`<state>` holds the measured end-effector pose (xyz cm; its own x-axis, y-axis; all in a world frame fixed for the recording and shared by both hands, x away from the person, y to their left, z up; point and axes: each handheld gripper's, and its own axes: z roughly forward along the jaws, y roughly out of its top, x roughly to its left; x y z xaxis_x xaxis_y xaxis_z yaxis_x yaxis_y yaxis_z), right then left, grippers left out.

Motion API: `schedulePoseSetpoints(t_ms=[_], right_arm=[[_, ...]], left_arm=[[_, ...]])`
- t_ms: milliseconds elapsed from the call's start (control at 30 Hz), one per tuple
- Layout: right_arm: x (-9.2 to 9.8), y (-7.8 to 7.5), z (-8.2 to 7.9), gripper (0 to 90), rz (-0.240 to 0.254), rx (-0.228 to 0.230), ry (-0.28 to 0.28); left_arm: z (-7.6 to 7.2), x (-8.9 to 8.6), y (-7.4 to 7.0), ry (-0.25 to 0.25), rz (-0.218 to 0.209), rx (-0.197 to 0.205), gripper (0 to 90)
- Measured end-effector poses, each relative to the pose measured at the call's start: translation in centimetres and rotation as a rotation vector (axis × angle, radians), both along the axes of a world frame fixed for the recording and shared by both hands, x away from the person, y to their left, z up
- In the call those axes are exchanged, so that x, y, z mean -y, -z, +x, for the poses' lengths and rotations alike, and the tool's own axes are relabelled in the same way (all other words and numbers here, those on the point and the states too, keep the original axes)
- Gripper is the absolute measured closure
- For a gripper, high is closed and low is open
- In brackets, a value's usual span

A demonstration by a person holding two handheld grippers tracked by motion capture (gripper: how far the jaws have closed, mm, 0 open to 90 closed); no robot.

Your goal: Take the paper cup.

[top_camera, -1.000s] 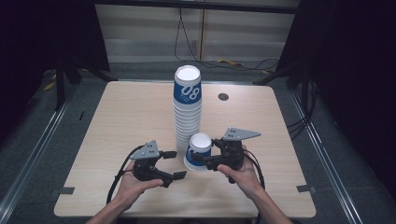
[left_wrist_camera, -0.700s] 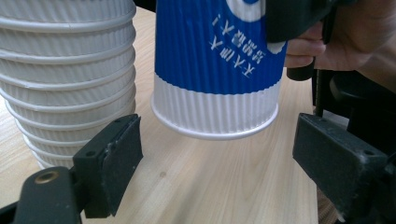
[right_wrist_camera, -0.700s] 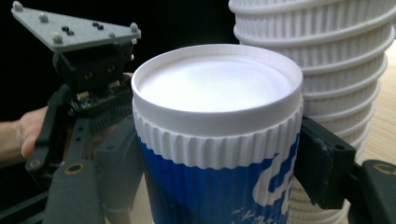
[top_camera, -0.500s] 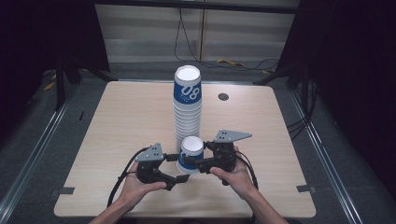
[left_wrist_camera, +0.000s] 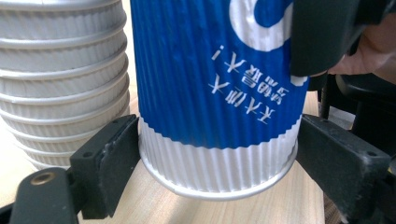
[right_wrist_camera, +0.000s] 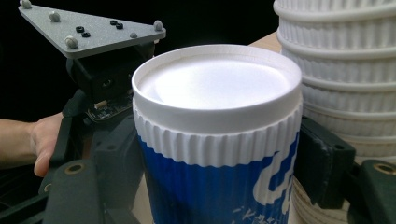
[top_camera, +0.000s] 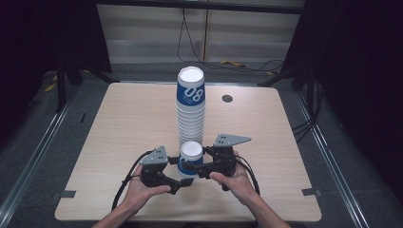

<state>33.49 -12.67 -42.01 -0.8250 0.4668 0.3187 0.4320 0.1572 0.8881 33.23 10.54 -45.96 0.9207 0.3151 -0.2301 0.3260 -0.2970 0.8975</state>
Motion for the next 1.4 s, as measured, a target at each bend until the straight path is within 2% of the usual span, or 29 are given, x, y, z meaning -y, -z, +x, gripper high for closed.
schedulePoseSetpoints(t_ms=[167,633,733,767,900,1033,1167,1200,1400], right_arm=[[-0.4,0.0,-0.1,26.5,0.0,0.006,-0.005],[-0.9,0.4,-0.3,26.5,-0.005,-0.003,-0.017],[-1.0,0.5,-0.4,26.3,-0.011,-0.001,-0.026],[-1.1,0.5,-0.5,26.2,-0.01,0.002,-0.025],[-1.0,0.4,-0.6,25.5,-0.009,0.01,-0.03],[-1.0,0.3,-0.6,24.1,-0.019,-0.021,-0.038],[-0.8,0.0,-0.6,19.3,-0.032,-0.053,-0.054],[-0.7,-0.2,-0.5,14.9,-0.025,-0.062,-0.052],[-0.4,-0.4,-0.6,15.1,-0.025,-0.061,-0.065]], left_arm=[[0.0,-0.1,-0.1,-0.013,-0.007,0.0,13.2],[0.1,0.4,0.1,-0.011,-0.017,-0.017,12.7],[0.0,0.4,0.1,-0.017,-0.016,-0.007,14.0],[0.0,0.3,-0.1,-0.014,-0.008,0.011,16.0],[-0.1,0.2,-0.3,-0.005,0.012,0.031,17.4],[-0.1,0.2,-0.3,0.022,0.041,0.023,18.9],[0.0,0.2,-0.2,0.023,0.064,0.011,19.4],[0.0,0.1,-0.2,0.021,0.068,0.011,19.4],[0.1,-0.2,-0.3,0.013,0.077,0.003,19.5]])
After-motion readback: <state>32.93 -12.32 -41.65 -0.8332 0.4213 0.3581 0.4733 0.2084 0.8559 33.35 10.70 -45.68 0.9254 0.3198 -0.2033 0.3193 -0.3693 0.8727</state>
